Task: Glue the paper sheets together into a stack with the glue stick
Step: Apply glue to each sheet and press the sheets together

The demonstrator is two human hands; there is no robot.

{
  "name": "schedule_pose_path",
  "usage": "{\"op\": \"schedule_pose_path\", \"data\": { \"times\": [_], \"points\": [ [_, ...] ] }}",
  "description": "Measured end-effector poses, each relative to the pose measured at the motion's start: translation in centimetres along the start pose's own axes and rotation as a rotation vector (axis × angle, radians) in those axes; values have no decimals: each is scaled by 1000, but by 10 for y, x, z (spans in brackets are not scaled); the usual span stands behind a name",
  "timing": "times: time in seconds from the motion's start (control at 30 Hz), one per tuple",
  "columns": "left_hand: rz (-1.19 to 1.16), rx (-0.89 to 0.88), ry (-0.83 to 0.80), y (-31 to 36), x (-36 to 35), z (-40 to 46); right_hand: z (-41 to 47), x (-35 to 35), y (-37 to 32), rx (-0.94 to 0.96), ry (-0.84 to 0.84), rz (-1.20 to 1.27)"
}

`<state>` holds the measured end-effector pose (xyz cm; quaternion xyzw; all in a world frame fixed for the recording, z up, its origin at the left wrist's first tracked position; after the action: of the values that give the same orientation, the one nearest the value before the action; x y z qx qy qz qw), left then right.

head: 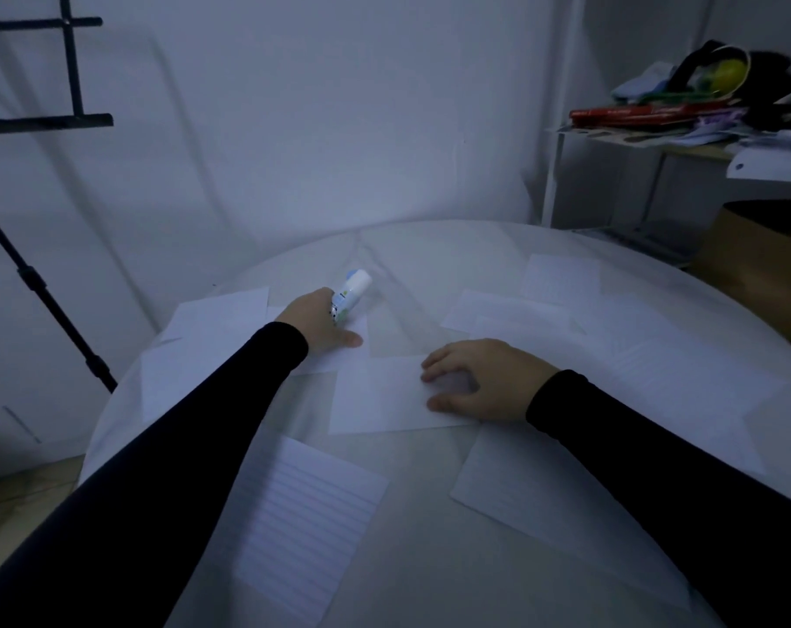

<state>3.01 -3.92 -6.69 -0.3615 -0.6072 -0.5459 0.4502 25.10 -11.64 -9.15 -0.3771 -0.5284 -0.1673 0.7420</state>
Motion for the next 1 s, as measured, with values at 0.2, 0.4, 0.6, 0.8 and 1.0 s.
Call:
{"op": "schedule_pose_path", "data": {
  "times": [0.2,0.4,0.6,0.8,1.0],
  "points": [
    [-301,-48,-116,19,13,-28,-3,13,-2,-8,28,-37],
    [-178,-235,-180,36,24,-55,-13,16,7,-108,-42,-166],
    [-369,-275,-131,36,27,-62,-15,14,13,-212,-27,-139],
    [-572,-196,-97,34,27,-64,-16,17,8,-201,-26,-198],
    [-737,-288,-116,56,18,-70,-21,18,9,-217,-13,-174]
  ]
}}
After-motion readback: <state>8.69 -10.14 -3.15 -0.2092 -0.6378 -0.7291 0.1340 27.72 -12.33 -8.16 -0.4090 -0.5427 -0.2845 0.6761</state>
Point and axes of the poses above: each hand's wrist, its own z-axis towards the middle knuckle, its own x-axis out of the back of the hand, y = z × x, the point moved 5 cm from there along z, towards the middle knuckle, and after that the axes turned 9 degrees about x, right-handed, at the moved point
